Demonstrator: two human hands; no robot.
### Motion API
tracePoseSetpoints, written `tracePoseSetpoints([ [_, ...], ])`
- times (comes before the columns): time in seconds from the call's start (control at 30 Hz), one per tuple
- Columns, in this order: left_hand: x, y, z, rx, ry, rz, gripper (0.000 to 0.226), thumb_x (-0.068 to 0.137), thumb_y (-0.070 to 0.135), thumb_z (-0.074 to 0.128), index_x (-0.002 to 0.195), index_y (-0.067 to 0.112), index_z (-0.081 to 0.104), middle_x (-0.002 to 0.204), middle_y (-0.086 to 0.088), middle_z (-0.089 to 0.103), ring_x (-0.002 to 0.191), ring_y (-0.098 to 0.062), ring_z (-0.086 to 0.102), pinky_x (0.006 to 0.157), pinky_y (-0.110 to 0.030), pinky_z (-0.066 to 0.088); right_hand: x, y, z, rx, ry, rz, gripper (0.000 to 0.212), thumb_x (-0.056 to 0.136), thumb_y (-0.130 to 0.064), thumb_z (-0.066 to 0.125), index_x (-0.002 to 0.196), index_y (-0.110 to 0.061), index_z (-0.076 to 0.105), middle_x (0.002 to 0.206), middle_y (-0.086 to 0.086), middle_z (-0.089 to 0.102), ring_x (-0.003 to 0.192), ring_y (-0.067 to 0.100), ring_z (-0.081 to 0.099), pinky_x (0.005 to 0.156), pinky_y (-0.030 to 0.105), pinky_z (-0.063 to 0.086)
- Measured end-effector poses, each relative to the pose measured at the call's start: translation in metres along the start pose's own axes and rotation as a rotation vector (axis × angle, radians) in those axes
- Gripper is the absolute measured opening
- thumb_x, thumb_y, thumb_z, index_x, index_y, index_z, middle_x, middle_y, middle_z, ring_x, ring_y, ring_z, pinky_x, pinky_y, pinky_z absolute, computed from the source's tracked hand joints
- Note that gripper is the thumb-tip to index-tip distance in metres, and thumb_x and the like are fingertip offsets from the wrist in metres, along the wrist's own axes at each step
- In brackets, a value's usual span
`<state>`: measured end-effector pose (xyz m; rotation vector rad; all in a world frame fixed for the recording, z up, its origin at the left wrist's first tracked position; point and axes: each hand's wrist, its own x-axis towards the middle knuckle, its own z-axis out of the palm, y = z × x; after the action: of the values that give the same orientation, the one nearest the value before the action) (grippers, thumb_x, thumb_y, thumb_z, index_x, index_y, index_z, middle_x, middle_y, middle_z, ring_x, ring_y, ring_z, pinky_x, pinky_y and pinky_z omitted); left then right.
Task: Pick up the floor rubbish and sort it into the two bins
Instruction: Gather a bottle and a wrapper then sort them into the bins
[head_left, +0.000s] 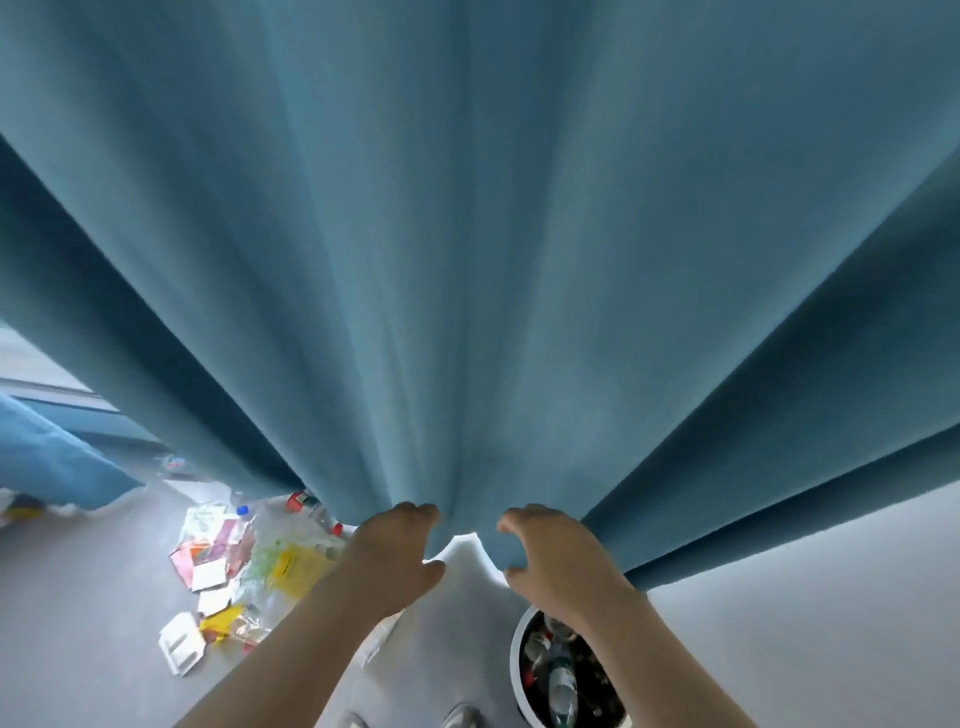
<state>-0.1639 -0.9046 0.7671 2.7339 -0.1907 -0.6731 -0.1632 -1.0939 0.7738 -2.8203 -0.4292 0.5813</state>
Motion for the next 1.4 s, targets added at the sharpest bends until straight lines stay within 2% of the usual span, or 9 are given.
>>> tracePoseSetpoints([
  [0.2,-0.039,-0.061,-0.017,-0.117,0.071,-0.213,0.050,0.088,0.034,0.058,0.135,0.022,0.045,0.132,0.000,0.053,0.121,-0.018,0.053,0.099,-0.027,0.043,0.042,-0.071,-0.005,-0.082,-0.084,-0.190,0.039,0.088,-0.025,0.055,0.126,-0.019,0.052,0.124,0.001,0.057,0.115,0.022,0.053,0.095,0.032,0.043],
  [0.33,-0.070,-0.108,-0.028,-0.185,0.123,-0.317,0.049,0.087,0.033,0.061,0.134,0.021,0.048,0.130,0.000,0.056,0.115,-0.019,0.056,0.093,-0.026,0.048,0.063,-0.128,0.000,-0.142,-0.141,-0.289,0.040,0.087,-0.025,0.057,0.126,-0.020,0.051,0.126,0.002,0.056,0.116,0.023,0.053,0.098,0.035,0.044],
  [0.6,-0.128,-0.190,-0.032,-0.264,0.213,-0.472,0.047,0.089,0.036,0.059,0.132,0.023,0.048,0.130,0.002,0.055,0.114,-0.017,0.056,0.089,-0.023,0.046,0.086,-0.232,0.021,-0.212,-0.198,-0.423,0.032,0.086,-0.027,0.057,0.118,-0.019,0.056,0.116,0.001,0.058,0.104,0.023,0.057,0.086,0.032,0.047],
  [0.73,-0.150,-0.226,-0.031,-0.301,0.217,-0.547,0.043,0.087,0.035,0.057,0.128,0.022,0.049,0.129,0.002,0.055,0.112,-0.018,0.056,0.089,-0.026,0.046,0.095,-0.275,0.029,-0.220,-0.226,-0.493,0.033,0.088,-0.027,0.058,0.120,-0.020,0.055,0.120,0.000,0.056,0.107,0.023,0.056,0.088,0.031,0.046],
  [0.93,-0.166,-0.257,-0.031,-0.376,0.266,-0.667,0.047,0.088,0.037,0.054,0.133,0.026,0.045,0.128,0.003,0.053,0.115,-0.018,0.054,0.090,-0.026,0.043,0.116,-0.319,0.035,-0.244,-0.253,-0.593,0.027,0.085,-0.026,0.058,0.111,-0.024,0.057,0.112,-0.003,0.059,0.099,0.021,0.058,0.083,0.031,0.047],
  [1.0,-0.170,-0.264,-0.032,-0.393,0.285,-0.718,0.043,0.088,0.038,0.054,0.129,0.025,0.048,0.123,0.003,0.055,0.111,-0.018,0.055,0.089,-0.027,0.045,0.123,-0.332,0.035,-0.248,-0.268,-0.621,0.030,0.083,-0.020,0.055,0.112,-0.025,0.058,0.110,-0.004,0.059,0.098,0.022,0.058,0.091,0.034,0.049],
  [1.1,-0.177,-0.271,-0.036,-0.421,0.304,-0.793,0.043,0.088,0.041,0.054,0.127,0.025,0.048,0.122,0.002,0.056,0.110,-0.018,0.056,0.090,-0.030,0.047,0.134,-0.347,0.034,-0.263,-0.312,-0.678,0.044,0.085,-0.016,0.055,0.127,-0.029,0.052,0.124,-0.006,0.056,0.109,0.020,0.058,0.105,0.038,0.041],
  [1.23,-0.183,-0.279,-0.038,-0.476,0.335,-0.883,0.043,0.088,0.039,0.054,0.128,0.025,0.048,0.123,0.003,0.055,0.109,-0.018,0.056,0.089,-0.029,0.047,0.151,-0.365,0.034,-0.298,-0.356,-0.773,0.043,0.090,-0.019,0.056,0.131,-0.027,0.049,0.131,-0.006,0.054,0.114,0.018,0.056,0.096,0.033,0.047],
  [1.4,-0.193,-0.286,-0.036,-0.534,0.367,-0.971,0.040,0.089,0.037,0.052,0.127,0.023,0.049,0.123,0.002,0.055,0.108,-0.017,0.056,0.089,-0.027,0.045,0.163,-0.389,0.043,-0.319,-0.392,-0.855,0.044,0.089,-0.022,0.059,0.131,-0.029,0.050,0.131,-0.006,0.055,0.113,0.017,0.057,0.095,0.029,0.049],
])
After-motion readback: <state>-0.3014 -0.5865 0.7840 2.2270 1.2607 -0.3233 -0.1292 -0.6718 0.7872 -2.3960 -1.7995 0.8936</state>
